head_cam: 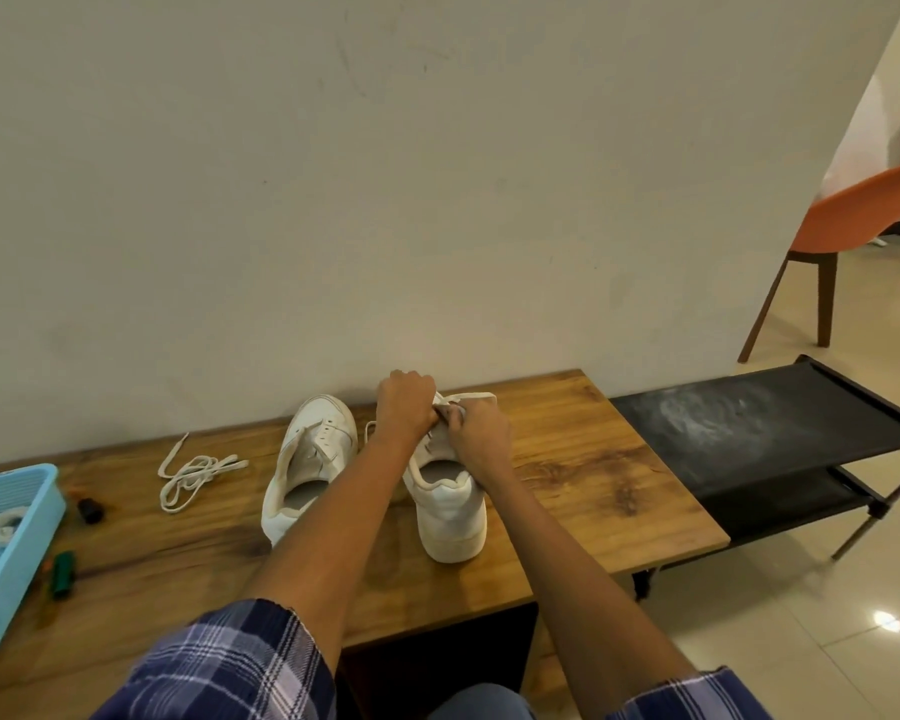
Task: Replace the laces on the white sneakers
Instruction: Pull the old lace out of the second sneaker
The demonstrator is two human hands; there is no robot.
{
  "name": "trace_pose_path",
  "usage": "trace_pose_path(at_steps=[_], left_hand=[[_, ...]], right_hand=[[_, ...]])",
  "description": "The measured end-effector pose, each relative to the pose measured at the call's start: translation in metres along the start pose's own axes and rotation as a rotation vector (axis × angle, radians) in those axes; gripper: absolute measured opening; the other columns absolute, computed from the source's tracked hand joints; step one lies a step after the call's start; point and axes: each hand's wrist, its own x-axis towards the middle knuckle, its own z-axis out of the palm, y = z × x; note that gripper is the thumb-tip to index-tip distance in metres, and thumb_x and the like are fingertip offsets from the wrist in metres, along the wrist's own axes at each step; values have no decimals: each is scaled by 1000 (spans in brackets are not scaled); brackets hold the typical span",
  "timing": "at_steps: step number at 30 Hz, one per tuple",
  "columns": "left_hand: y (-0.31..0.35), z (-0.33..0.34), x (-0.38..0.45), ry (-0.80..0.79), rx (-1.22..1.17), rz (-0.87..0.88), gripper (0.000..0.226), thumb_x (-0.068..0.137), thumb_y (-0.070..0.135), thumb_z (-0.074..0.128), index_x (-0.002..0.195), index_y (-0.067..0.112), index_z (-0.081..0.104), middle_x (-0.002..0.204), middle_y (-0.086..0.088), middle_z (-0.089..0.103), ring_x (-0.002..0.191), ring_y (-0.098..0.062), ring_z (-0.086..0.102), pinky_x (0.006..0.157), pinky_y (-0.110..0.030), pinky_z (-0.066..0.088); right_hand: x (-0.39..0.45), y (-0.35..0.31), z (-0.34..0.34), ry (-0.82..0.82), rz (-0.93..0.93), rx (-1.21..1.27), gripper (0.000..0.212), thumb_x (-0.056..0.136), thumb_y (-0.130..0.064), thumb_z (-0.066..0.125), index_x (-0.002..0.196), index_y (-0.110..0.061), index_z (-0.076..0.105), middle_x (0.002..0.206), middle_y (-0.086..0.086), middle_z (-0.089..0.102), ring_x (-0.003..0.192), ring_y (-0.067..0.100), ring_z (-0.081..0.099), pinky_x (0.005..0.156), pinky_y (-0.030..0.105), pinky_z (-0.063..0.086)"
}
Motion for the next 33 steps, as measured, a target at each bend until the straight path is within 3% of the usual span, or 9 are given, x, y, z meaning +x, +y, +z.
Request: trace_pose_path(at_steps=[3,8,11,13,15,18,20,25,33], left_hand=[[-2,4,-1,53,-14,49,26,94,26,49,114,13,58,116,-5,55,112,-23,45,71,-29,38],[5,2,0,48,38,135,22,96,17,49,113,9,60,116,-9,56,112,-24,47,78,-29,44],[5,3,-1,87,-98,88,21,97,12,46,112,6,59,115,-10,54,108,-23,49,77,-30,44],[-1,8,-7,168,-287,-93,20,96,15,44,105,5,59,110,-10,56,101,-24,52,71,-31,40],[-6,16,-16,218,-553,-419,23,95,19,43,97,4,60,104,-12,58,92,-26,55,65,-33,36],[-7,24,-25,176,-845,-781,27,96,20,41,101,2,60,109,-15,60,93,-31,57,67,-35,38],[-7,23,-24,193,-798,-707,23,95,16,42,109,4,57,113,-14,57,98,-31,56,70,-36,39],[-12,18,-16,182,-574,-203,28,92,16,46,115,17,62,115,-3,61,106,-23,49,71,-29,38],[-11,18,-12,130,-548,-105,23,90,25,52,105,22,69,104,1,67,102,-21,52,70,-31,42]], right_hand=[[-2,-1,-2,-1,10,6,34,98,-25,41,88,-6,66,87,10,67,72,19,52,62,28,34],[-3,-3,-2,-11,38,10,32,97,-23,42,85,-6,65,86,10,66,71,19,51,62,28,36],[-2,-1,-2,0,68,26,31,97,-23,42,86,-6,65,87,9,65,71,20,53,62,29,36],[-1,-2,-1,3,87,22,32,97,-25,41,89,-6,65,87,9,62,72,22,54,61,30,37],[-2,-3,0,-7,88,-13,32,97,-26,40,90,-6,64,84,9,62,72,22,54,62,32,40],[-2,-4,0,-22,72,-43,32,98,-27,40,91,-7,64,87,8,65,71,19,50,61,30,37],[-2,-4,-1,-29,68,-55,31,98,-26,40,92,-7,64,89,8,65,71,18,48,62,28,34],[0,-4,0,-41,65,-57,32,98,-26,40,93,-7,65,92,9,66,72,18,49,63,29,36],[-2,-5,-4,-38,59,-68,32,99,-27,40,92,-7,64,90,9,65,71,18,47,62,28,32]])
